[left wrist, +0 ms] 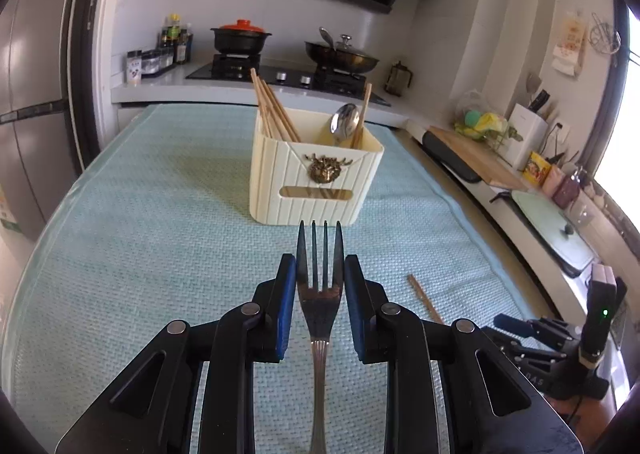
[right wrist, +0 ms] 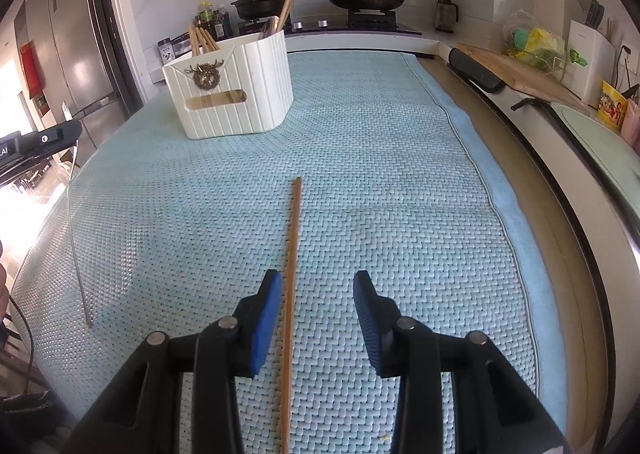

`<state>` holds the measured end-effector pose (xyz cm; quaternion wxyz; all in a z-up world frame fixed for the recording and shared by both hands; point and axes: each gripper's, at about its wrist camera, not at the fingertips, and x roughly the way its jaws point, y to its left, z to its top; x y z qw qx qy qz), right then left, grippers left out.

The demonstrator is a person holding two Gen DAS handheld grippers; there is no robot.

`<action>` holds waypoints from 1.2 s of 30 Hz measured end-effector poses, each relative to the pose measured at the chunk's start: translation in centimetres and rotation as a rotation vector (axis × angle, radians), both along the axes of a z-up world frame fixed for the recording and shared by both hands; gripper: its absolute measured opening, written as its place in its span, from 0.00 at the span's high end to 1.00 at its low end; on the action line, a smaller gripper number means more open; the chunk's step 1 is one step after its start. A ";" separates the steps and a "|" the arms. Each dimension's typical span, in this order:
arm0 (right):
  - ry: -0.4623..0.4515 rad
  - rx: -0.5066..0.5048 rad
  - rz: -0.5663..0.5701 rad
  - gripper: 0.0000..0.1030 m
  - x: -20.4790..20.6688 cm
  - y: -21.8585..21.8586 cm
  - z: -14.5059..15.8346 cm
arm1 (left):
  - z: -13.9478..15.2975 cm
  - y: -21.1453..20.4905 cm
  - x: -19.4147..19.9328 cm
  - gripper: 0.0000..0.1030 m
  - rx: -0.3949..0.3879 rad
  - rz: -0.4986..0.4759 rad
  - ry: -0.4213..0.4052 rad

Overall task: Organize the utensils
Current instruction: 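Lift the fork and chopstick and carry both over the cream holder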

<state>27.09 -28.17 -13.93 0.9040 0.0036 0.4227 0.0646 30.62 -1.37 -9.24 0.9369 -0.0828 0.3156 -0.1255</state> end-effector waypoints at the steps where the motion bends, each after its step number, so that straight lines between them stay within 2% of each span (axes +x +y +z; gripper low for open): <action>1: -0.001 0.005 0.006 0.63 0.4 0.0 0.3 | 0.1 0.2 -0.1 0.77 -0.002 0.001 -0.005; 4: 0.029 0.027 0.041 0.63 2.3 0.4 0.6 | 0.3 0.6 -0.4 0.77 -0.008 0.005 -0.015; 8: 0.084 -0.001 0.096 0.63 5.6 2.0 0.3 | 0.4 0.9 -0.7 0.77 -0.020 0.008 -0.020; 11: 0.140 -0.012 0.131 0.63 8.3 3.1 -0.5 | 0.4 1.1 -1.0 0.77 -0.023 0.009 -0.022; 17: 0.279 -0.069 0.133 0.64 12.1 4.9 -3.0 | 0.8 1.2 -1.1 0.77 -0.020 0.010 -0.029; 20: 0.290 -0.067 0.095 0.73 12.5 4.6 -3.4 | 1.0 1.3 -1.2 0.77 -0.016 0.011 -0.035; 22: 0.296 -0.052 0.063 0.85 12.8 3.9 -3.3 | 0.9 1.4 -1.1 0.77 -0.017 0.012 -0.031; 23: 0.300 -0.040 0.057 0.94 13.0 3.6 -3.3 | 0.8 1.5 -1.0 0.77 -0.018 0.013 -0.030; 24: 0.301 -0.016 0.058 0.94 13.1 3.2 -3.3 | 0.7 1.4 -0.9 0.77 -0.018 0.014 -0.027; 26: 0.293 0.022 0.054 0.94 13.2 2.5 -3.2 | 0.6 1.4 -0.8 0.77 -0.023 0.018 -0.023; 29: 0.227 0.092 0.037 0.94 12.4 1.1 -1.8 | 0.8 1.6 -0.8 0.77 -0.025 0.021 -0.024; 31: 0.161 0.157 0.030 0.94 11.5 0.2 0.0 | 1.0 1.5 -0.9 0.77 -0.018 0.020 -0.027; 36: 0.013 0.238 0.036 0.94 8.8 -1.2 5.2 | 1.9 1.8 -1.0 0.77 -0.027 0.022 -0.038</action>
